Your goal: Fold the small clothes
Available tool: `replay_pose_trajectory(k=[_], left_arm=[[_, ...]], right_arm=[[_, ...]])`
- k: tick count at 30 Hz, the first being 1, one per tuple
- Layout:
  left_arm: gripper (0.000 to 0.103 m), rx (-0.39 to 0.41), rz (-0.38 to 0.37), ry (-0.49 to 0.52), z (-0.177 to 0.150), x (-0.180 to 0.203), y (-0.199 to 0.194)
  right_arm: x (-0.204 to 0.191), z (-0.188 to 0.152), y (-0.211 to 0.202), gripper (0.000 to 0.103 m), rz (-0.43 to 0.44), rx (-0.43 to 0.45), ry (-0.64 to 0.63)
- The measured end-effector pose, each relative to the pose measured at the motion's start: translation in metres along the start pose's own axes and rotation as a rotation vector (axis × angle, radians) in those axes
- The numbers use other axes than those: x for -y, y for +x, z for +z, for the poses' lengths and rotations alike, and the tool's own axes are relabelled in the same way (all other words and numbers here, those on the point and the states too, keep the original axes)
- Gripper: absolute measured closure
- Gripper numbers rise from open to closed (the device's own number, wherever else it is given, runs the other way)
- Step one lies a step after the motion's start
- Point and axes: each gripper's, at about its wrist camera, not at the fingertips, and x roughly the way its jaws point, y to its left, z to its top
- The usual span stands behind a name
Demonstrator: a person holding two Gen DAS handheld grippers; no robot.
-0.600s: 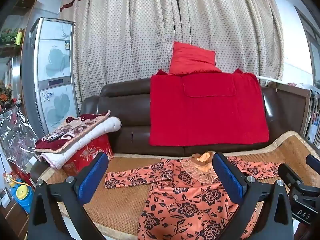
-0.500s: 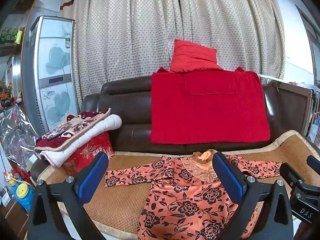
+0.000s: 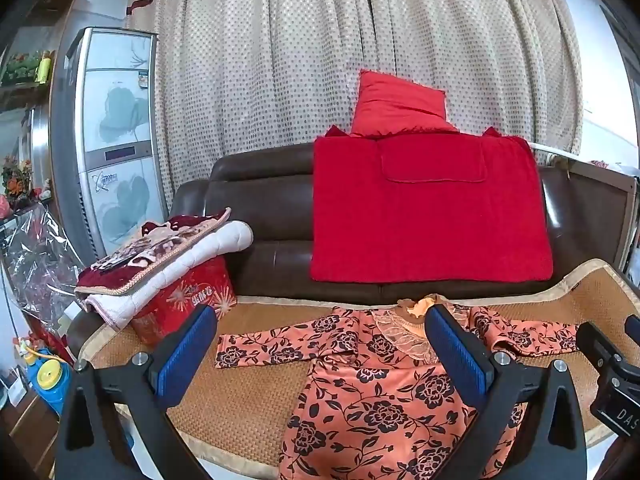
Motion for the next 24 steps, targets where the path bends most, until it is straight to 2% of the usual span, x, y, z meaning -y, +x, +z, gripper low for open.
replay_pose_trajectory(k=[24], left_arm=[[0.000, -0.009, 0.013, -0.007, -0.003, 0.000, 0.007]], right_arm=[[0.004, -0.004, 0.013, 0.000, 0.005, -0.031, 0.024]])
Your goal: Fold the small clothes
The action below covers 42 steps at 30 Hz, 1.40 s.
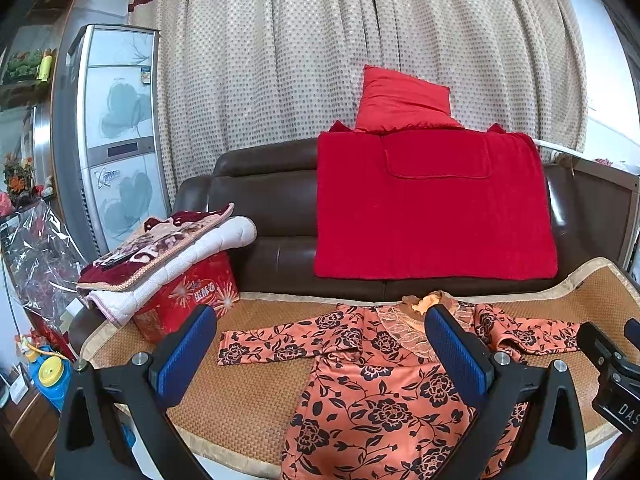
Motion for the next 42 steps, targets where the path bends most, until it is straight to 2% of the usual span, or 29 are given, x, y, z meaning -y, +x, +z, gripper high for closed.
replay_pose_trajectory(k=[29, 42], left_arm=[[0.000, 0.018, 0.010, 0.004, 0.000, 0.001, -0.005], [0.000, -0.001, 0.008, 0.021, 0.000, 0.012, 0.007]], right_arm=[[0.001, 0.000, 0.008, 0.000, -0.025, -0.025, 0.021], [0.009, 0.000, 0.020, 0.000, -0.031, -0.045, 0.042]])
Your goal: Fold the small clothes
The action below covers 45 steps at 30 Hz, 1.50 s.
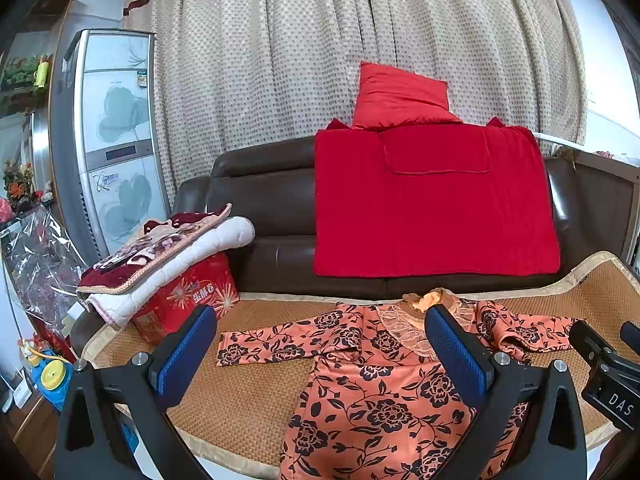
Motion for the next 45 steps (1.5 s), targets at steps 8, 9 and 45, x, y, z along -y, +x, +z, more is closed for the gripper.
replay_pose_trajectory(k=[8, 9, 45], left_arm=[[0.000, -0.012, 0.001, -0.001, -0.001, 0.002, 0.009], [0.000, -0.014, 0.002, -0.001, -0.002, 0.003, 0.011], [0.000, -0.161, -0.050, 0.055, -0.070, 0.118, 0.277]], right_arm=[[0.001, 0.001, 0.012, 0.000, 0.003, -0.014, 0.004], [0.001, 0.001, 0.013, 0.000, 0.004, -0.016, 0.003], [0.388, -0.022, 0.285, 0.034, -0.404, -0.293, 0.606]])
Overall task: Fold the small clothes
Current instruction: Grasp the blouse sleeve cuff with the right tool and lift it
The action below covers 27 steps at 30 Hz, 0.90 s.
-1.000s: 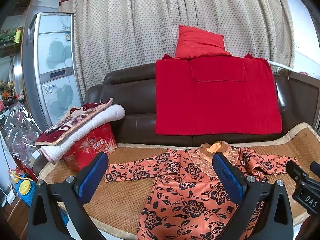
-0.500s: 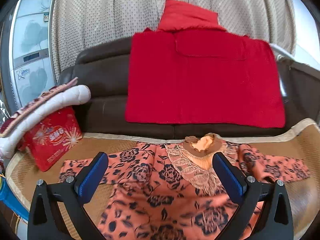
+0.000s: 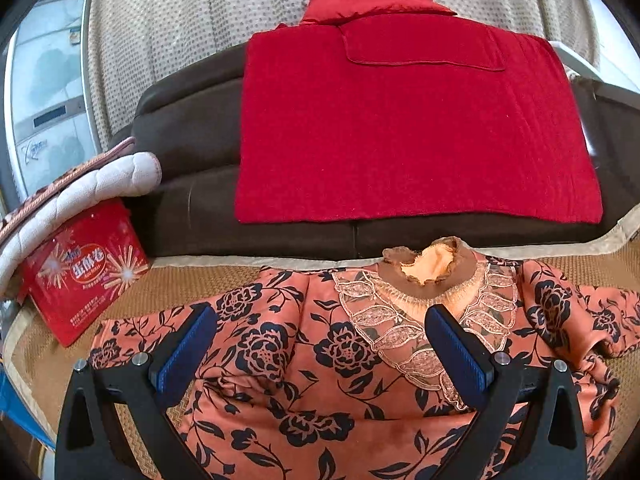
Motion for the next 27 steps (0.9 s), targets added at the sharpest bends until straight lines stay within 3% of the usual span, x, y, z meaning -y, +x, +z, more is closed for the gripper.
replay_pose_trajectory(k=[4, 7, 8, 9, 10, 12, 15, 18, 27], left_arm=[[0.000, -0.002, 0.010, -0.018, 0.002, -0.008, 0.003], [0.000, -0.012, 0.024, -0.038, 0.004, -0.015, 0.008], [0.000, -0.016, 0.028, -0.046, 0.004, -0.017, 0.010], [0.000, -0.022, 0.032, -0.058, 0.005, -0.022, 0.011], [0.000, -0.025, 0.035, -0.066, 0.005, -0.025, 0.012], [0.000, -0.025, 0.049, -0.086, 0.007, -0.034, 0.013], [0.000, -0.015, 0.074, -0.116, 0.009, -0.050, 0.013], [0.000, -0.007, 0.102, -0.148, 0.011, -0.067, 0.012], [0.000, 0.010, 0.206, -0.321, 0.008, -0.145, 0.013]], right_arm=[[-0.004, 0.000, 0.023, 0.033, -0.077, -0.040, -0.032], [-0.011, -0.005, 0.027, 0.034, -0.122, -0.017, -0.083], [-0.015, -0.006, 0.029, 0.039, -0.129, -0.016, -0.099], [-0.020, -0.008, 0.030, 0.064, -0.140, -0.016, -0.129], [-0.026, -0.010, 0.031, 0.076, -0.153, -0.015, -0.169], [-0.032, -0.012, 0.029, 0.083, -0.139, -0.015, -0.175], [-0.050, -0.020, 0.019, 0.084, -0.078, -0.008, -0.164], [-0.081, -0.024, -0.012, 0.084, 0.045, 0.032, -0.189], [-0.249, -0.064, -0.121, 0.084, 0.480, 0.097, -0.352]])
